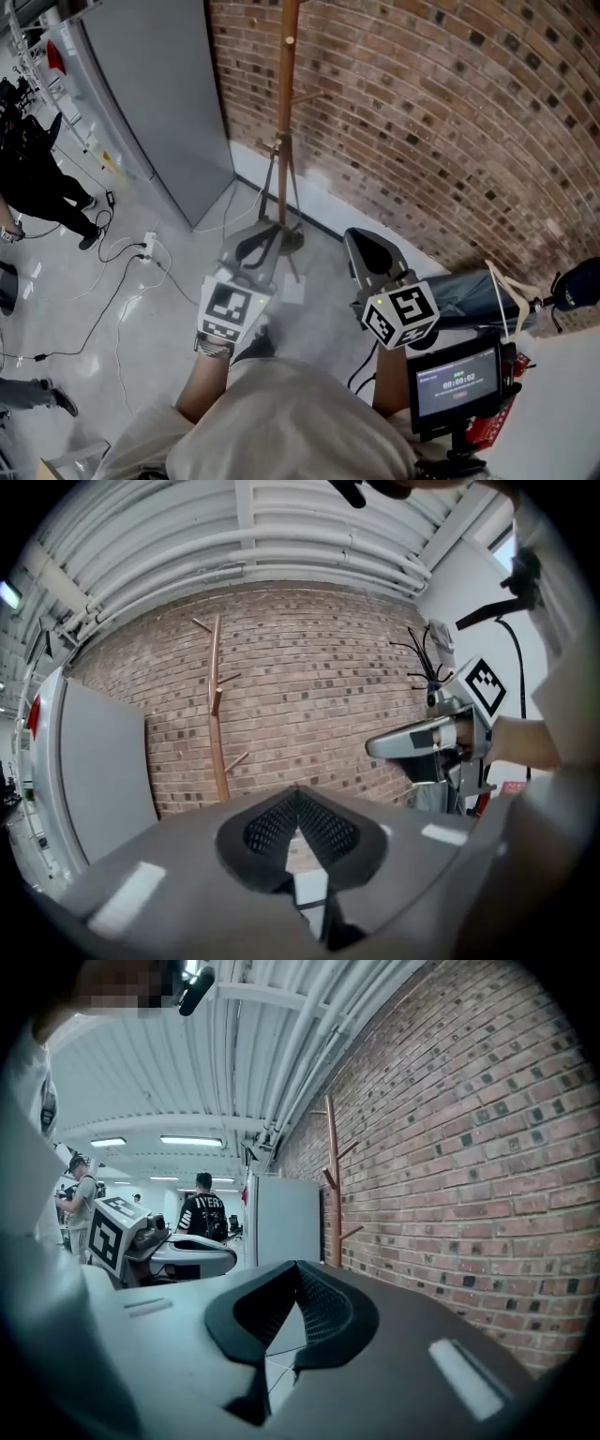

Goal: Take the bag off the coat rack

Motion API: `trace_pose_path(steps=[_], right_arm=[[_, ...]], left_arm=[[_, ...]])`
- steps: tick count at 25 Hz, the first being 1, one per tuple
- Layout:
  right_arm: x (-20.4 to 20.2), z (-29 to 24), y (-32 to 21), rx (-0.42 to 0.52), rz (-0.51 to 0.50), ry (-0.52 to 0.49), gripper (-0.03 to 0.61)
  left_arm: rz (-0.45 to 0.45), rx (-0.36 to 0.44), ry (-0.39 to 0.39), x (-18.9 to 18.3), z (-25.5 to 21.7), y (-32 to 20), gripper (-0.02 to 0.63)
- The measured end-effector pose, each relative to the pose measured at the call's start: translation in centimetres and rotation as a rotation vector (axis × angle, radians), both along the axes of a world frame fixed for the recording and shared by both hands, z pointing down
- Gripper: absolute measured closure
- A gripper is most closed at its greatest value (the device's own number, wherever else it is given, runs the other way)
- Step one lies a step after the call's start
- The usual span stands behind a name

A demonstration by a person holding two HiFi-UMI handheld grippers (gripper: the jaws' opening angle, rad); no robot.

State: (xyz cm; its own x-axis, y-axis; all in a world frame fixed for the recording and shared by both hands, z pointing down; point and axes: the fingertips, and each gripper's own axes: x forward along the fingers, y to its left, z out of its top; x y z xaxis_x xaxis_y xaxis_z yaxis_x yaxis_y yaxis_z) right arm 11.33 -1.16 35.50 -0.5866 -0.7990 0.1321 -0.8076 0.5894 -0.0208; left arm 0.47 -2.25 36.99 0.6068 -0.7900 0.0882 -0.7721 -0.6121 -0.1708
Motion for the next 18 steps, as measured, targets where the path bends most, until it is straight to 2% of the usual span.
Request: trace_pose_path(steps=[7, 18], right_arm=[[-2.5, -0.5, -5.5, -0.011, 0.027, 0.007, 0.577], [-6.0, -0.7, -11.4, -0.017, 0.048, 0.008, 0.575]], left_arm=[[0.019, -0.007, 0.015, -2.8, -0.6, -6.0, 0.614], [0.046, -0.015, 0.034, -6.0, -0.4, -12.0, 0.614]])
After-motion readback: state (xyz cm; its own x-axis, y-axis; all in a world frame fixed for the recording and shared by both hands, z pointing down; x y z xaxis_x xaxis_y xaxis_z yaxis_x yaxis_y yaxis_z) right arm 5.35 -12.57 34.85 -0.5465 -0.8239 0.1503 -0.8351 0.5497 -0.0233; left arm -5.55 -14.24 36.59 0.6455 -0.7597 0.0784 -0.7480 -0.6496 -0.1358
